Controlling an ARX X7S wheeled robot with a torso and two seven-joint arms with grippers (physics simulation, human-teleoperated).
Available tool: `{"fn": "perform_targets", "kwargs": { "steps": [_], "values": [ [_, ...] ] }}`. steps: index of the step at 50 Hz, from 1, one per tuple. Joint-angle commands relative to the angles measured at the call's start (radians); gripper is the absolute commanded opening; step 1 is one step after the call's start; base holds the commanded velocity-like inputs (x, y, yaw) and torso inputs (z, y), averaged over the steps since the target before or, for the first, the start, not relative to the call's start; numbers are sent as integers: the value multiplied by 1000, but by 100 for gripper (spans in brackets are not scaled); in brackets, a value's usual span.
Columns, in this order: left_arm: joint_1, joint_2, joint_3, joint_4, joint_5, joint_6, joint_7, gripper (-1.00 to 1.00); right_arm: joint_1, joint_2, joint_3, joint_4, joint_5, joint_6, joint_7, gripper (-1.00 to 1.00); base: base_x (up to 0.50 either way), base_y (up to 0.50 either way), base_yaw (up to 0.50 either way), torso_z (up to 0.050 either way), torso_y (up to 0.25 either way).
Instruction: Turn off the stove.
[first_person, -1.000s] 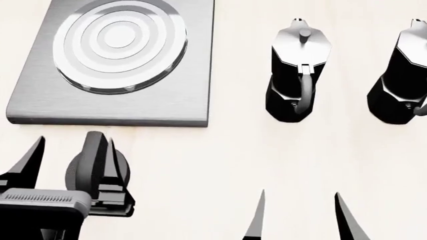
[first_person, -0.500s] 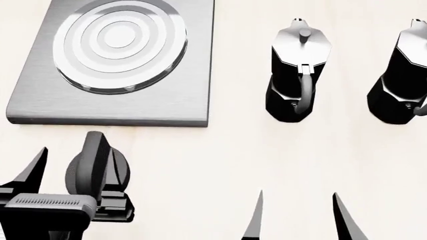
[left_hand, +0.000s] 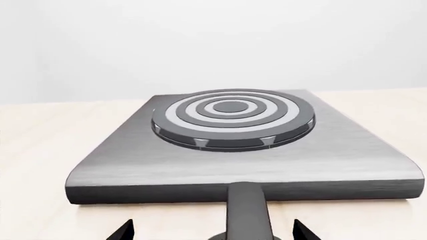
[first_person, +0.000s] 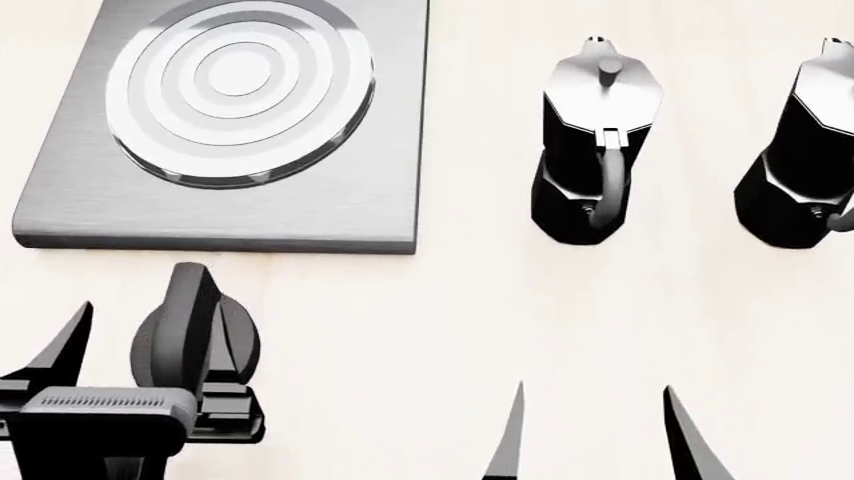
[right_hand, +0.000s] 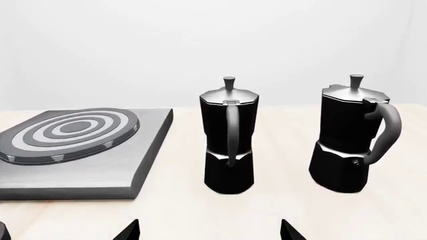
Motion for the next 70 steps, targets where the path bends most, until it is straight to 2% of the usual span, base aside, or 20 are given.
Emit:
{"fn": "perform_targets", "kwargs": {
  "steps": [1, 36, 70],
  "values": [
    [-6, -1, 3, -23, -3, 8, -6, 100, 0, 4, -3, 1, 2, -4, 2, 100, 0, 0, 0, 0, 0],
    [-14, -5, 8, -77, -38, 1, -10, 100, 1, 14, -8, -1, 12, -8, 10, 100, 0, 0, 0, 0, 0],
    [59, -39, 10, -13, -85, -44, -24, 100, 6, 22, -16, -5, 19, -8, 19, 100, 0, 0, 0, 0, -1]
  ]
}}
